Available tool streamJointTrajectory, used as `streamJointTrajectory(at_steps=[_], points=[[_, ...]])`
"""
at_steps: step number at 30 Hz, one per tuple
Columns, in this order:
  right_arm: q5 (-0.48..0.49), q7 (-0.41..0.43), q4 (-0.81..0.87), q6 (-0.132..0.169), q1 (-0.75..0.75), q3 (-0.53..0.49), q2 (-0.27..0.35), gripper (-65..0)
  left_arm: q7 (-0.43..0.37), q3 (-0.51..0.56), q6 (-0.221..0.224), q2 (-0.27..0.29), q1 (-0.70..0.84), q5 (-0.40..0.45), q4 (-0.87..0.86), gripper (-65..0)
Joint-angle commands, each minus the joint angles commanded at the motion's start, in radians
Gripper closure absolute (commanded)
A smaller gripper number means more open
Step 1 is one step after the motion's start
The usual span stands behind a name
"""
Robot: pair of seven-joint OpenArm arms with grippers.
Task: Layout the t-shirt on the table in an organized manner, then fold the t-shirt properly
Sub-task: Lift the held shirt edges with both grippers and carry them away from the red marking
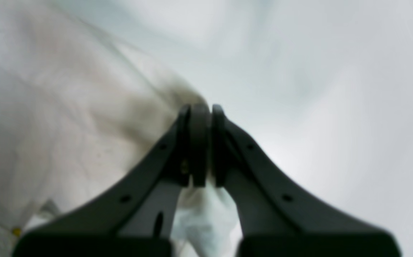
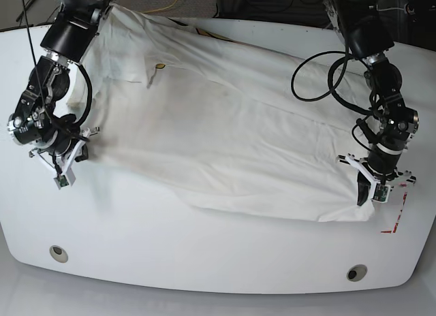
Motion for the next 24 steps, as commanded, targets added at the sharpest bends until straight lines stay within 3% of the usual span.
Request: streamJointTrajectory(at_steps=[6, 13, 24], points=[[0.015, -0.038, 0.071, 0.000, -0.077, 0.000, -0.003, -1.3, 0.000, -0.002, 0.000, -0.003, 0.080, 0.000, 0.051, -2.2], [0.124, -0.038, 0.072, 0.000, -0.181, -0.002, 0.003, -1.3, 0.005, -0.003, -0.002, -0.026, 0.181, 0.002, 0.091, -2.2], [0.132, -0.040, 0.072, 0.000, -0.295, -0.002, 0.002, -1.8, 0.161, -0.003, -0.002, -0.060, 0.242, 0.002, 0.112, -2.3]])
